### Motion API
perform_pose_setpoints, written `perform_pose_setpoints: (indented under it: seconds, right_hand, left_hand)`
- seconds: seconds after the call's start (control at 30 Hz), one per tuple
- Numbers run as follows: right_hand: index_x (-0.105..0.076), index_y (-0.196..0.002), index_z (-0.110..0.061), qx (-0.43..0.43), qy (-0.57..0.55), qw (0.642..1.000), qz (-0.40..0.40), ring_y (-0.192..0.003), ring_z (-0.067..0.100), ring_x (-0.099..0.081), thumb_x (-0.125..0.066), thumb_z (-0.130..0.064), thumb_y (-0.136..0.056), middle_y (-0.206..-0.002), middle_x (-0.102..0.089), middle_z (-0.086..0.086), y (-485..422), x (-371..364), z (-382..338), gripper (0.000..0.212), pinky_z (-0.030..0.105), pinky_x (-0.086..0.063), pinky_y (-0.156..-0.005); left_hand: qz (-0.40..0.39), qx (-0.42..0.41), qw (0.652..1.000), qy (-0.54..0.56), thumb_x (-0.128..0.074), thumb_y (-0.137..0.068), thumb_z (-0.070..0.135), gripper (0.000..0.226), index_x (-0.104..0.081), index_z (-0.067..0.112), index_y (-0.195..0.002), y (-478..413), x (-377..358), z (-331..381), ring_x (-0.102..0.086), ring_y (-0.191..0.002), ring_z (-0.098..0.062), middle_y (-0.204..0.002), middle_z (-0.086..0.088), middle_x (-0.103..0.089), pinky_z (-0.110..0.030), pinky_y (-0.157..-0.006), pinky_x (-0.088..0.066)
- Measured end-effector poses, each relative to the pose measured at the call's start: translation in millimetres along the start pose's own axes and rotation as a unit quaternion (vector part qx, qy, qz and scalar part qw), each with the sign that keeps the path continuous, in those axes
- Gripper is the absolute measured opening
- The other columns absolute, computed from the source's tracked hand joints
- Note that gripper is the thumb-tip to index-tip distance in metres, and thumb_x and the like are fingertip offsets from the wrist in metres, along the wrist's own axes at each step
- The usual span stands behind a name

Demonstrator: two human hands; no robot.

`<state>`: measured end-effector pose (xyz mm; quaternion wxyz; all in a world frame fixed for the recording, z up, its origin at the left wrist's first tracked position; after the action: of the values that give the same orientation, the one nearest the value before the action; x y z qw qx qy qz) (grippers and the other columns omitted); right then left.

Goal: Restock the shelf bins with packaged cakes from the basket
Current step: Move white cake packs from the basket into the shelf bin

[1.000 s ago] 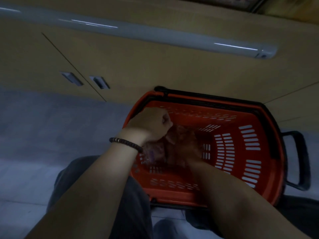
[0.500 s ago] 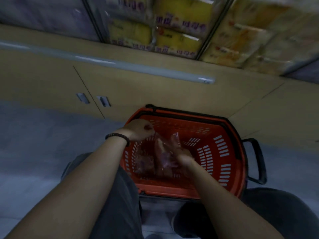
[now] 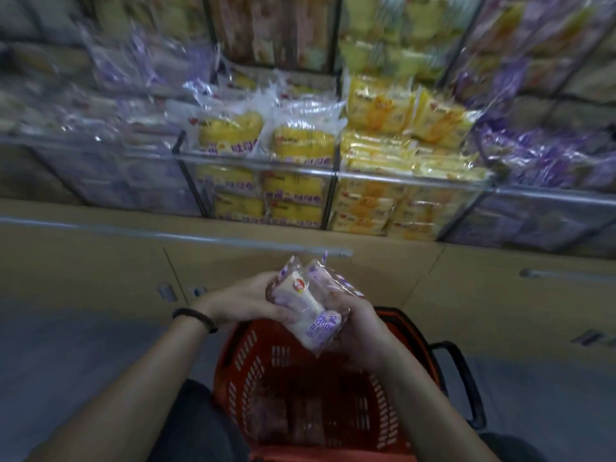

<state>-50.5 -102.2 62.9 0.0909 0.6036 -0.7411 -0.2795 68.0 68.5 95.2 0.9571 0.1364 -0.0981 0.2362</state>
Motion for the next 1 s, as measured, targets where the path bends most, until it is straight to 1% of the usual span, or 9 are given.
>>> perform_pose_setpoints:
  seconds: [0.07,0.2,0.33,0.43,0.53,0.63,0.77,0.83,1.0]
  right_hand:
    - [-0.074,-0.127,-0.016,0.037,0.004,0.999,-0.027,-0.1,0.037,-0.069,-0.055,-0.036,-0.092,-0.128,-0.071,0.023,16,-10,-28,0.045,0.041,-0.058,-0.078]
    - [-0.08,-0.11,-0.018,0.083,0.079,0.992,-0.059,-0.094,0.041,-0.073,-0.048,-0.065,-0.099,-0.113,-0.075,0.027,50,-26,-71,0.058,0.05,-0.056,-0.092]
    - [-0.073,-0.116,-0.023,0.164,0.165,0.973,0.001,-0.081,0.025,-0.073,-0.035,-0.071,-0.101,-0.095,-0.079,0.014,76,-34,-108,0.063,0.042,-0.055,-0.08]
    - [-0.067,-0.121,-0.041,0.24,0.178,0.954,0.032,-0.079,0.018,-0.067,-0.036,-0.077,-0.096,-0.091,-0.073,0.003,92,-35,-133,0.054,0.037,-0.056,-0.073]
    - [-0.064,-0.126,-0.045,0.271,0.164,0.947,0.045,-0.077,0.018,-0.062,-0.036,-0.083,-0.093,-0.093,-0.068,0.003,105,-35,-152,0.058,0.036,-0.055,-0.074]
    - [-0.068,-0.128,-0.039,0.323,0.088,0.942,0.017,-0.079,0.026,-0.063,-0.046,-0.071,-0.097,-0.098,-0.074,0.003,121,-43,-167,0.05,0.033,-0.054,-0.07]
    - [-0.073,-0.125,-0.034,0.392,0.013,0.92,0.011,-0.085,0.032,-0.071,-0.055,-0.055,-0.1,-0.102,-0.076,0.02,138,-52,-182,0.037,0.042,-0.056,-0.071]
    - [-0.075,-0.121,-0.036,0.414,-0.017,0.91,0.015,-0.084,0.031,-0.072,-0.058,-0.049,-0.102,-0.103,-0.077,0.019,141,-55,-188,0.029,0.046,-0.056,-0.07]
    - [-0.078,-0.109,-0.019,0.405,-0.059,0.912,-0.002,-0.077,0.029,-0.069,-0.062,-0.031,-0.104,-0.092,-0.075,0.014,137,-58,-198,0.021,0.036,-0.048,-0.06]
  left_hand:
    - [0.024,-0.027,0.999,0.027,-0.077,-0.092,0.008,0.034,-0.062,0.009,-0.123,11,5,31,-0.07,-0.108,-0.014,-0.112,0.003,-0.076,-0.033,-0.096,-0.058]
    - [0.05,-0.038,0.998,-0.006,-0.069,-0.102,0.026,0.033,-0.063,0.012,-0.131,38,25,85,-0.073,-0.115,-0.023,-0.123,-0.004,-0.076,-0.045,-0.1,-0.06]
    - [0.102,-0.062,0.992,-0.037,-0.066,-0.1,0.014,0.03,-0.067,0.012,-0.129,66,50,127,-0.075,-0.112,-0.024,-0.122,-0.008,-0.078,-0.042,-0.093,-0.063]
    - [0.189,-0.084,0.978,-0.026,-0.071,-0.095,0.003,0.032,-0.069,0.01,-0.126,88,70,149,-0.077,-0.107,-0.027,-0.117,-0.008,-0.08,-0.047,-0.087,-0.065]
    - [0.256,-0.095,0.962,0.022,-0.08,-0.083,0.012,0.04,-0.07,0.007,-0.121,106,88,158,-0.078,-0.099,-0.031,-0.111,-0.008,-0.081,-0.058,-0.084,-0.065]
    - [0.291,-0.084,0.951,0.055,-0.084,-0.08,0.016,0.054,-0.065,0.007,-0.131,118,97,159,-0.077,-0.107,-0.03,-0.123,-0.009,-0.076,-0.063,-0.083,-0.063]
    - [0.307,-0.084,0.945,0.081,-0.081,-0.085,0.016,0.041,-0.071,0.004,-0.123,128,101,157,-0.077,-0.107,-0.031,-0.123,-0.01,-0.076,-0.061,-0.083,-0.064]
    - [0.319,-0.091,0.937,0.109,-0.083,-0.085,0.017,0.045,-0.069,0.004,-0.126,132,104,154,-0.076,-0.111,-0.032,-0.129,-0.011,-0.074,-0.059,-0.084,-0.064]
    - [0.311,-0.123,0.929,0.157,-0.084,-0.083,0.011,0.057,-0.061,0.007,-0.135,137,108,162,-0.073,-0.115,-0.041,-0.13,-0.018,-0.073,-0.066,-0.093,-0.059]
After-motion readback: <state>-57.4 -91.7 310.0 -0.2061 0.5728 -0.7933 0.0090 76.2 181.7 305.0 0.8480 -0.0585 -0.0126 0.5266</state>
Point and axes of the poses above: each hand's wrist, its own y-axis away from the middle knuckle, its own x-axis out of the back of the hand, z = x × y, the point moved 4 cm from there along -y, towards the middle knuckle
